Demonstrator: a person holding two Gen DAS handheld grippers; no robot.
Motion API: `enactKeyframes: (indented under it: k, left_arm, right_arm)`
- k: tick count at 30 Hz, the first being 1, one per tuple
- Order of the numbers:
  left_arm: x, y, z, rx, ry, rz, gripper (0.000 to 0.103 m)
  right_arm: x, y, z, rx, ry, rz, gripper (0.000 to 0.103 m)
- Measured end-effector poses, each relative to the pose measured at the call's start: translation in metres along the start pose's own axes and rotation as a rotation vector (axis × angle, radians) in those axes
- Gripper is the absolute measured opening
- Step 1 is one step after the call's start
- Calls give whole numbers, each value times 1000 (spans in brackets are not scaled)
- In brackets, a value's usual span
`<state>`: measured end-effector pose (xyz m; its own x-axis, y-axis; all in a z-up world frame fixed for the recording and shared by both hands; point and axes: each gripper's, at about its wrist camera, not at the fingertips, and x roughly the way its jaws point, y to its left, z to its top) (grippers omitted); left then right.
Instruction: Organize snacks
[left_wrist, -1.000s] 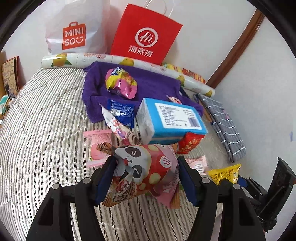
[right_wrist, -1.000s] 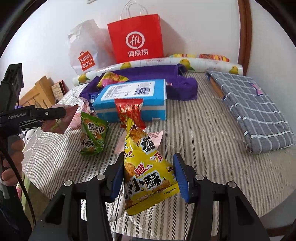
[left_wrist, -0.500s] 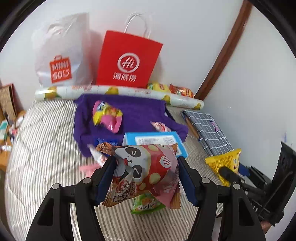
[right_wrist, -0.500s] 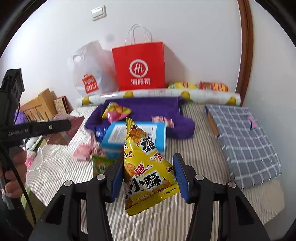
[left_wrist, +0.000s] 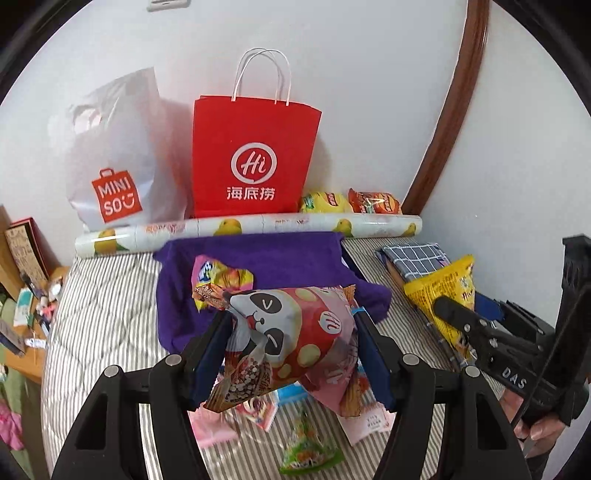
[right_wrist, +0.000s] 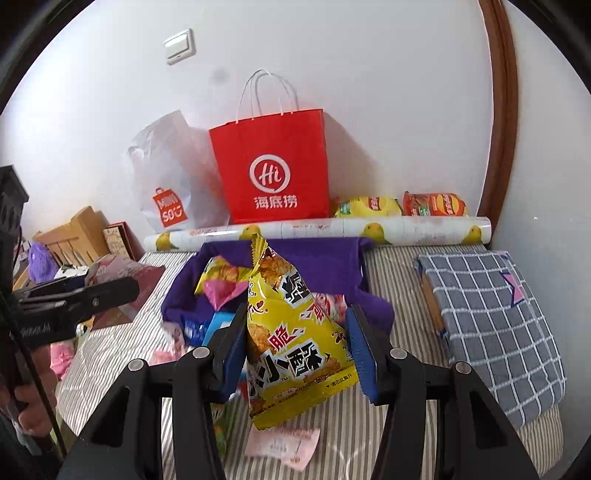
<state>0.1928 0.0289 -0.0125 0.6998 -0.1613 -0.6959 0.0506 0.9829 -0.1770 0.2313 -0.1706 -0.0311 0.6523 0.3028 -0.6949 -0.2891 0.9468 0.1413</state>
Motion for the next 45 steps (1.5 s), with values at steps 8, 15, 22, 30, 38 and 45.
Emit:
enactKeyframes:
  k: [8,15,22,30,38,45]
  left_arm:
    - [20,6,31,23,-2,34,65]
    - [45,13,63,46,-6,51,65]
    - [79,20,85,46,-9,50,65]
    - [124,27,98,44,31,49,65]
    - [149,44,99,-12,42,26,65]
    - [174,46,93,7,88,52,65]
  right_arm:
    - [31,-7,36,22,4,16,51]
    - [55,0,65,-8,-19,26,51]
    - [88,-2,89,-11,-13,60,51]
    - [137,-16,94,6,39,68,50]
    - [168,-26,89,-6,63,72,50]
    - [196,-40,68,22,107,82,50]
